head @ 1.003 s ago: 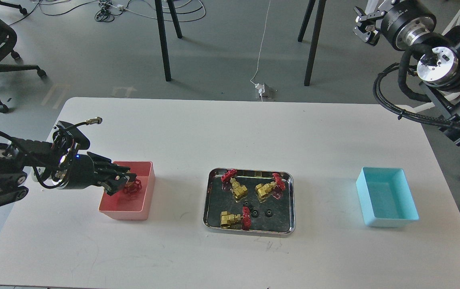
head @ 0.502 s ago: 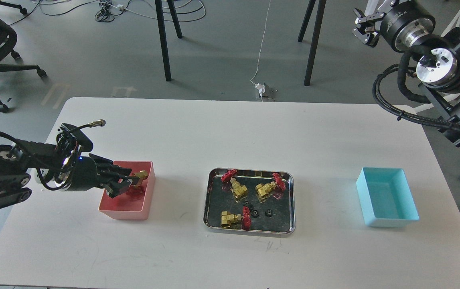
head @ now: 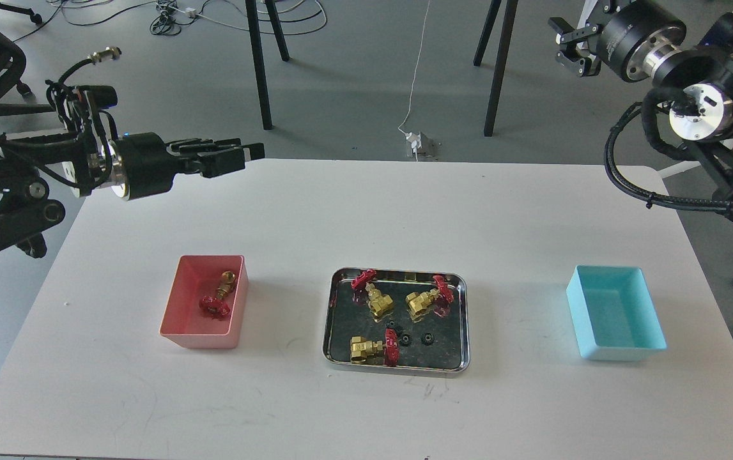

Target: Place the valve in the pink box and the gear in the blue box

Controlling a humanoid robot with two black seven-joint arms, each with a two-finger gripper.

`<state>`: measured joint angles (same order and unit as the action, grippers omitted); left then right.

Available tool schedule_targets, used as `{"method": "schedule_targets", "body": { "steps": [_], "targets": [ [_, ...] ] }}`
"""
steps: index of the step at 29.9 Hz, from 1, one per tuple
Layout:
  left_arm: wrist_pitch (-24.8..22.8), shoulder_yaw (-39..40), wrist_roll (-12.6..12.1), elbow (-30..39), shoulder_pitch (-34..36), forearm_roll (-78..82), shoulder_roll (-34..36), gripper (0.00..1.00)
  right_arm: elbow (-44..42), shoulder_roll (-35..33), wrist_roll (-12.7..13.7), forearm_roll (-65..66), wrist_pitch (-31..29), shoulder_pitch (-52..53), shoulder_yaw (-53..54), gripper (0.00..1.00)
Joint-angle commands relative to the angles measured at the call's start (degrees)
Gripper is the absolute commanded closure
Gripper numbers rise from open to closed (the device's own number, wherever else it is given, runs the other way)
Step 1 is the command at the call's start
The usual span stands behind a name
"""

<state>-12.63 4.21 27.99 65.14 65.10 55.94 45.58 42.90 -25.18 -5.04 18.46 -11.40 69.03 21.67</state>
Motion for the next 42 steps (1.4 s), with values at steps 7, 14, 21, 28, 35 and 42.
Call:
{"method": "schedule_targets", "body": {
  "steps": [7, 14, 21, 28, 35, 42],
  "targets": [
    [-15.4, 19.0, 0.0, -6.7, -2.0, -42.1, -6.2, 0.32, 17.5, 0.5, -0.4, 38.5, -1.0, 13.7, -39.7, 0.00],
    [-15.4, 19.7, 0.0, -14.6, -8.0, -49.8, -17.8, 0.27, 27.1, 9.7, -0.9, 48.3, -11.2, 23.7, -54.9, 0.01],
    [-15.4, 19.6, 0.0, -18.6, -10.3, -49.8, -24.7, 0.25, 30.4, 17.5, -0.8, 58.4, -12.2, 22.9, -64.0, 0.13],
    [-15.4, 19.6, 0.0, -19.1, -12.0, -49.8, -25.5, 0.24, 26.6, 21.3, -0.3, 60.6, -11.9, 19.4, -65.3, 0.31],
    [-15.4, 19.6, 0.0, -19.3, -12.1, -49.8, -26.1, 0.24, 21.7, 25.2, 0.1, 60.5, -11.9, 16.4, -65.4, 0.42],
    [-15.4, 19.5, 0.0, -19.3, -12.6, -49.8, -26.1, 0.23, 18.7, 25.2, 0.5, 60.2, -11.9, 13.6, -65.3, 0.44]
  ]
}}
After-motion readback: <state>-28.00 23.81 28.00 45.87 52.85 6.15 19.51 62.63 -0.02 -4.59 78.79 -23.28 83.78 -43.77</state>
